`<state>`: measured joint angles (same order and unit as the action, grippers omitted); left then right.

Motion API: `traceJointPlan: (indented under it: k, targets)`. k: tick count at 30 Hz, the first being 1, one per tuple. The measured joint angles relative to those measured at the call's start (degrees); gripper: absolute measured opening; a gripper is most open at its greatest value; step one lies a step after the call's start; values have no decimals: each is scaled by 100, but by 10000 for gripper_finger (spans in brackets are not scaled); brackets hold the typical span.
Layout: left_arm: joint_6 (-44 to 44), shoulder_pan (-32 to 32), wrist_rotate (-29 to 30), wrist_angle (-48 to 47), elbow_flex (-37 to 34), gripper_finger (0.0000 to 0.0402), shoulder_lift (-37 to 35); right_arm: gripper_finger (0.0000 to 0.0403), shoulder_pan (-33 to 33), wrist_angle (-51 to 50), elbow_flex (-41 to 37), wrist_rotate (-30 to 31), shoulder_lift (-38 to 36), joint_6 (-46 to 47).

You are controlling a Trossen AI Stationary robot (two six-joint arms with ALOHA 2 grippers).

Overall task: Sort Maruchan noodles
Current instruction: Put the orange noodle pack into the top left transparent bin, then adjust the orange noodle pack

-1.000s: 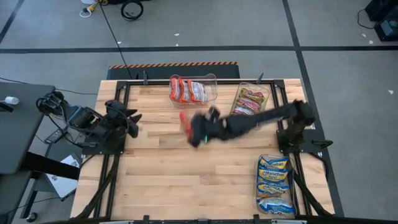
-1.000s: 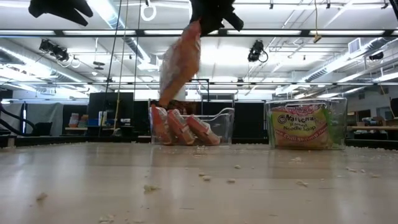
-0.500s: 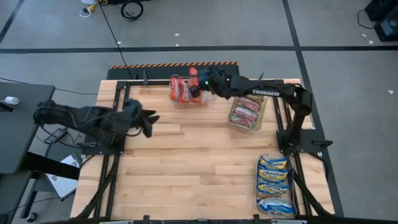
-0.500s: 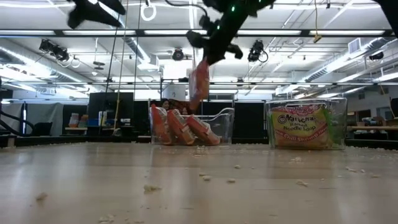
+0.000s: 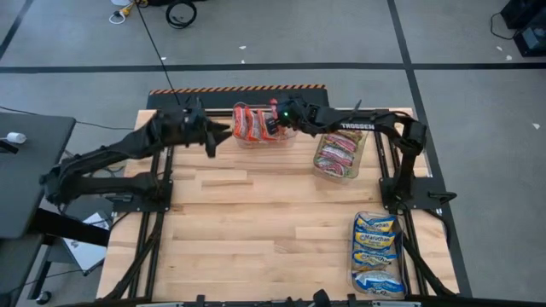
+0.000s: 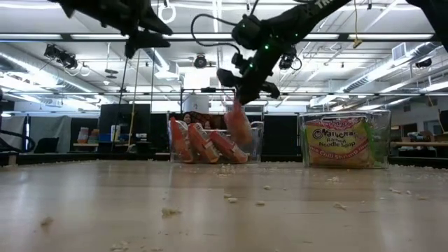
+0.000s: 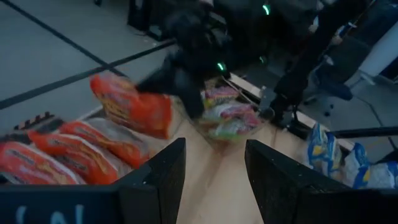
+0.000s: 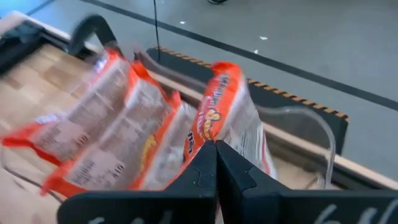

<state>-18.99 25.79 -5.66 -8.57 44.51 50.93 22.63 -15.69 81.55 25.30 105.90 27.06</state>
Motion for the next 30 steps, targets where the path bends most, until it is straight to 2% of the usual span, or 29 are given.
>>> traceJointPlan:
  k: [8, 13, 17, 20, 24, 27, 30]
  targets:
    - [197, 1212, -1721, 961, 51, 172, 930, 3, 157, 270, -624, 160, -2, 41]
    - [228, 1617, -2253, 1305, 107, 172, 1178, 18, 267, 279, -921, 226, -2, 390]
    - [98, 1853, -2669, 1307, 114, 172, 1051, 52, 302, 206, -940, -67, -8, 474]
    - [13, 1905, -2890, 1326, 119, 172, 922, 83, 244, 139, -711, -162, -48, 496]
    - [-350, 1837, -2938, 1348, 119, 172, 864, 116, -75, -58, -3, -325, -42, 597]
    - [-839, 1802, -3164, 1556, 120, 172, 864, 126, -305, -170, 488, -192, 15, 673]
    - [-917, 1763, -3212, 1592, 258, 172, 866, 128, -387, -615, 946, -109, 154, 1222]
